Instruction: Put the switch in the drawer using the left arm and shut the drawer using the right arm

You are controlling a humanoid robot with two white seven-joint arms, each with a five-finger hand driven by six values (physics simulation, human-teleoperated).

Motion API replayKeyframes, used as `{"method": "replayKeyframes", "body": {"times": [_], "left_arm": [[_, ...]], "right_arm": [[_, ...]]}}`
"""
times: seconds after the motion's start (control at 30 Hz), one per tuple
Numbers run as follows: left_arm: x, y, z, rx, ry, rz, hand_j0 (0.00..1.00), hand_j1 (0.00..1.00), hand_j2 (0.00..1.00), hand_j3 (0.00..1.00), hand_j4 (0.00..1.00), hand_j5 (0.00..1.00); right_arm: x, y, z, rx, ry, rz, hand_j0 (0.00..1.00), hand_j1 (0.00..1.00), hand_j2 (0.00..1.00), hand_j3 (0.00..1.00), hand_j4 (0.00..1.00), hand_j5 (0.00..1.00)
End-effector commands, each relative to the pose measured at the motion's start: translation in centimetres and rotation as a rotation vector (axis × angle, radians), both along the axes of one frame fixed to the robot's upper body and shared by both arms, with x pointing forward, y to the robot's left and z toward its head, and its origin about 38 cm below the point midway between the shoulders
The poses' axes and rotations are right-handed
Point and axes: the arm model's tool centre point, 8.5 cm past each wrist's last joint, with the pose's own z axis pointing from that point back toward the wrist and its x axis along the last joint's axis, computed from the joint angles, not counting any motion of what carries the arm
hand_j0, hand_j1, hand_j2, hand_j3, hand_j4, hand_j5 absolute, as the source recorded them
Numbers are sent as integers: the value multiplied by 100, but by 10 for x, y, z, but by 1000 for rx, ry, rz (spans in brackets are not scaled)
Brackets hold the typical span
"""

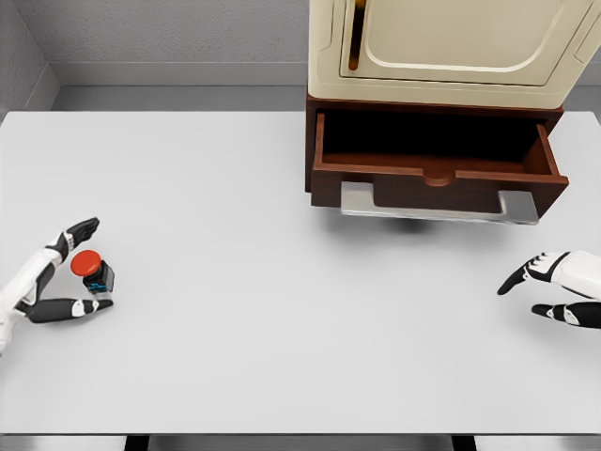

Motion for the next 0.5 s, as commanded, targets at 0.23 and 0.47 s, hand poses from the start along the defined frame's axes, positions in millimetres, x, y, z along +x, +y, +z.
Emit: {"method": "replayKeyframes", "body": {"times": [0.23, 0.47], "left_arm": [[2, 4, -14, 8, 44, 10, 85, 85, 85, 85, 85, 85], [2, 7, -11, 10, 40, 16, 68, 68, 68, 68, 68, 68]], "right_arm": [[0, -1, 4, -4, -8, -3, 64, 64, 64, 64, 64, 64], [0, -1, 4, -6, -6, 0, 65, 65, 65, 65, 65, 65]]}}
